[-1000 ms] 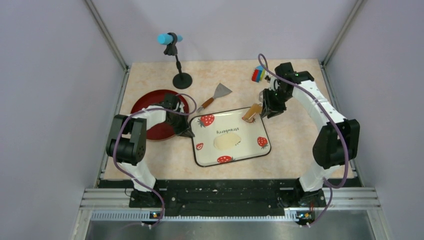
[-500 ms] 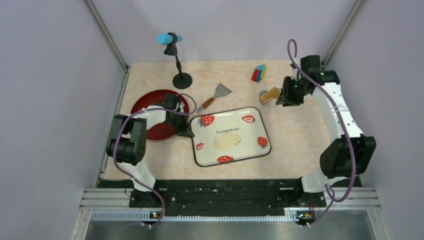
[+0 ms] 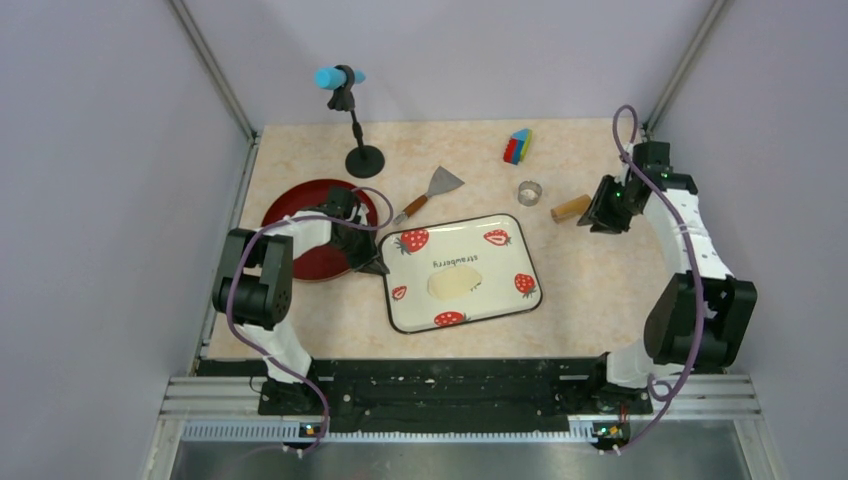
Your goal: Roll out the dumpling wrappers from the dough
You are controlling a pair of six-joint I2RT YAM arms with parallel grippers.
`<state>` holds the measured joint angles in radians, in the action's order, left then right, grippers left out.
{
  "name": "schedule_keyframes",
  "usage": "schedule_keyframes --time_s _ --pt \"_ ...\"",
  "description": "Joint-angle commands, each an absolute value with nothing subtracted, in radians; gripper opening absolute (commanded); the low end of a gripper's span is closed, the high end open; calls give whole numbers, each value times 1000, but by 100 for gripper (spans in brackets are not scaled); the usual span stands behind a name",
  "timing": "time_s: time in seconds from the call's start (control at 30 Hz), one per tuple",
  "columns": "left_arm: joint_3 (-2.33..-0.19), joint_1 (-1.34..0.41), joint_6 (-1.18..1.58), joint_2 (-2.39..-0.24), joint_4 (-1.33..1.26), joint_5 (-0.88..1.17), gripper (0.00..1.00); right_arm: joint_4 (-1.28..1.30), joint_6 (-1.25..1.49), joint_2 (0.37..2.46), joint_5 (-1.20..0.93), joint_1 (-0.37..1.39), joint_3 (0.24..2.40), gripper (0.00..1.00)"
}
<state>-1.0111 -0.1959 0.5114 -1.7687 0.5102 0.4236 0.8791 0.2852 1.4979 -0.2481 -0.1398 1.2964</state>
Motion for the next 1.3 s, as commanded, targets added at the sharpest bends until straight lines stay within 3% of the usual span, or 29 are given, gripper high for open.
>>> schedule_keyframes --time_s 0.0,0.17,0.5,0.6,0.7,0.87,0.9,1.0,1.27 --pt "-1000 -194 475 -1801 473 353 0 676 340 1391 -230 -144 1192 0" --pt "-1008 -205 476 -1810 468 365 0 580 364 1345 -229 -144 1038 0" --pt "-1022 -219 472 -1818 476 363 0 634 383 1320 -183 -144 911 0" --pt "-1025 -221 473 -1824 476 366 0 673 379 1312 -180 -144 900 15" --pt "-1031 -222 470 -1830 477 367 0 694 381 1284 -163 -144 888 41" --pt "-1048 -225 459 -1838 493 358 0 725 392 1244 -116 -144 904 63" --pt "-1050 -225 457 -1839 495 357 0 727 392 1239 -111 -144 909 72" --pt "-1058 -227 453 -1846 500 359 0 727 395 1226 -88 -143 938 80" --pt "-1075 -238 459 -1856 502 356 0 728 364 1287 -93 -144 1042 85"
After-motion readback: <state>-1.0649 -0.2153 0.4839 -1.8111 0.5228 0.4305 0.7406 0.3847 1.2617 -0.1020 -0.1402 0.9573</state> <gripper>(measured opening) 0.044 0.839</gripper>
